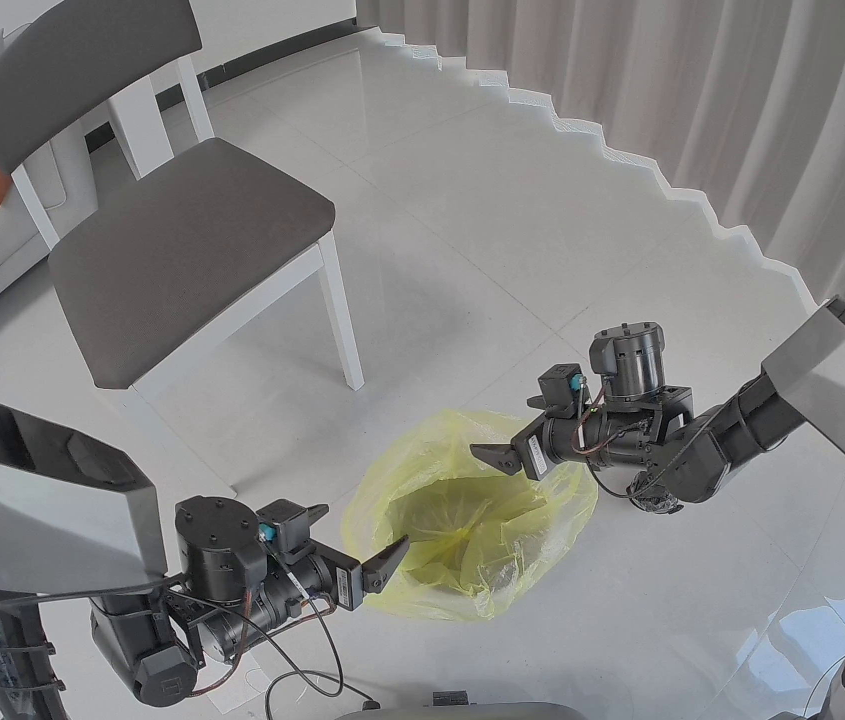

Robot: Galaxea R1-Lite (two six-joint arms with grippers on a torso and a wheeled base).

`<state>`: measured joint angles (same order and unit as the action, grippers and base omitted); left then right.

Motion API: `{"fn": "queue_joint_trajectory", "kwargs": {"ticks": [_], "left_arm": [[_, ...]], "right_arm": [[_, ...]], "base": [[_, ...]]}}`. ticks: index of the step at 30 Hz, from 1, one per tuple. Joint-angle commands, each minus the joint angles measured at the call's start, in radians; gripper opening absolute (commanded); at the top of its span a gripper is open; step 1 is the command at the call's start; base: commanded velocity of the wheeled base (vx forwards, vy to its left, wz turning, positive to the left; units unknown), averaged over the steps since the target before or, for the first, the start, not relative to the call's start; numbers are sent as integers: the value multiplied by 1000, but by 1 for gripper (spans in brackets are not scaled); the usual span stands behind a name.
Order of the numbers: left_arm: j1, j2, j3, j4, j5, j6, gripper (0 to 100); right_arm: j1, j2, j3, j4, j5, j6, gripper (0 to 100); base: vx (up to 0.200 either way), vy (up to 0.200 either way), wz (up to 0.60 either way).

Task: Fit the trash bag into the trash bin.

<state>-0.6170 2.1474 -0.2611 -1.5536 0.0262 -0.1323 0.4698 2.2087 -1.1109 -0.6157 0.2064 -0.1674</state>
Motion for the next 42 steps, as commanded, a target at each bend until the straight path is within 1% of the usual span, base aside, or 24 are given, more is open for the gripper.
{"fn": "queue_joint_trajectory", "kwargs": {"ticks": [1,3,5,7,12,14,15,17,19,22,27,28,30,37,38,42], "left_arm": [[16,-127,11,-17,5,0,100],[39,-156,23,-17,12,0,100],[68,-176,20,-17,11,0,100],[92,-193,11,-17,11,-1,100],[95,-216,22,-17,12,-12,100],[97,-216,26,-17,12,-12,100],[100,-215,28,-17,11,-12,100],[111,-213,29,-17,9,-12,100],[126,-212,29,-17,5,-12,100],[141,-212,31,-17,3,-13,100],[145,-224,31,-17,9,-27,100],[145,-225,33,-17,9,-27,100],[145,-228,56,-17,12,-27,100],[151,-232,63,-17,12,-41,100],[151,-228,68,-17,12,-43,100],[152,-225,68,-17,12,-43,100]], "right_arm": [[24,91,-49,2,-67,-110,100],[23,121,-70,2,-111,-176,100],[24,149,-95,2,-130,-213,100],[30,166,-126,5,-131,-221,100],[33,206,-191,39,-133,-224,100],[46,226,-218,42,-143,-233,100],[55,229,-233,44,-170,-238,0],[59,240,-256,50,-199,-239,0],[59,247,-276,65,-206,-241,0],[59,250,-284,71,-208,-245,0],[59,241,-340,76,-211,-291,0],[59,241,-348,80,-213,-293,0],[64,232,-406,139,-213,-296,0],[86,198,-442,149,-216,-297,0],[95,198,-455,151,-234,-297,0],[101,209,-477,152,-243,-305,0]], "base": [[0,0,0],[0,0,0],[0,0,0],[0,0,0],[0,0,0],[0,0,0],[0,0,0],[0,0,0],[0,0,0],[0,0,0],[0,0,0],[0,0,0],[0,0,0],[0,0,0],[0,0,0],[0,0,0]]}}
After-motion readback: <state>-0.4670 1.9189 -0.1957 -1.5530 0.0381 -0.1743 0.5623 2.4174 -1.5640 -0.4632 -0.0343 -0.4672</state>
